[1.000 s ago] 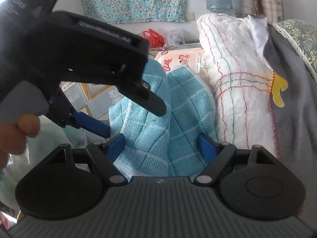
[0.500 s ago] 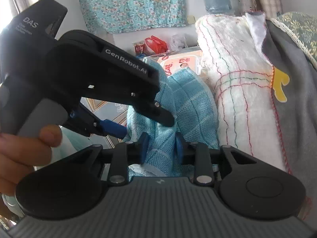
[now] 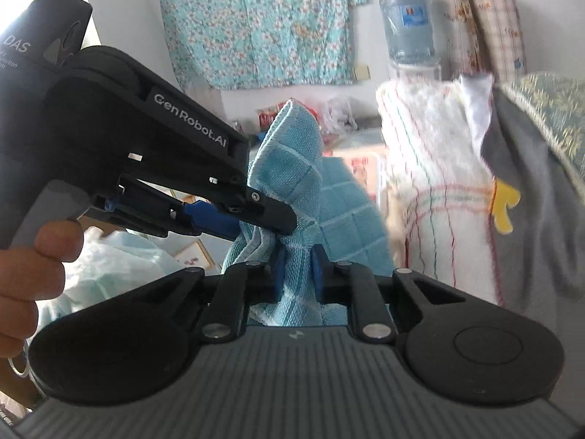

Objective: Organize soft objects
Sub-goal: 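Lower the left gripper onto the light-blue checked towel and close, then lift the blue towel with the left gripper and carry toward the box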

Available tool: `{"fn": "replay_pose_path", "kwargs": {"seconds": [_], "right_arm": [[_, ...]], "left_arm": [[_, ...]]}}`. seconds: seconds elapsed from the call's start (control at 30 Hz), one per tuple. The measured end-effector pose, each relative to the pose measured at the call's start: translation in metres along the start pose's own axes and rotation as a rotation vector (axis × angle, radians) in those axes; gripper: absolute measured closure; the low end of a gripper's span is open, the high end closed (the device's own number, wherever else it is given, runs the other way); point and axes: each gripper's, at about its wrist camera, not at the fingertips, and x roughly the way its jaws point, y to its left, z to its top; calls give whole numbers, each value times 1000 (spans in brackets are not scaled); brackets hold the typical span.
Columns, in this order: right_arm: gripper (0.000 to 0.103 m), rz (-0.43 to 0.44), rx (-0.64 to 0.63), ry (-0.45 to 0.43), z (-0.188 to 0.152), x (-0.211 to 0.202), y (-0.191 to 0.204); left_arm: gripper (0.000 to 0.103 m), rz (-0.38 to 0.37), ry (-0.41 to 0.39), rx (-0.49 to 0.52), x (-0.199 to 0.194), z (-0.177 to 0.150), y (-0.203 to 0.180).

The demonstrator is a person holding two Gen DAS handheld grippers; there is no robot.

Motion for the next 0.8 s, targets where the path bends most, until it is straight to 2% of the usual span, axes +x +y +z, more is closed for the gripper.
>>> {"fn": "replay_pose_path", "kwargs": {"seconds": [0.23, 0.53, 0.7, 0.8], "right_arm": [[89, -2, -38, -64, 8, -49, 32], [89, 35, -85, -152, 17, -114, 92], [88, 102, -88, -167, 23, -144, 130], [87, 177, -83, -155, 25, -154, 161]], "left_arm": [[79, -52, -59, 43, -54, -15, -5], [79, -102, -157, 78, -139, -40, 3], [79, -107, -228, 99, -194, -59, 18], [78, -74, -273, 113, -230, -72, 36]]}}
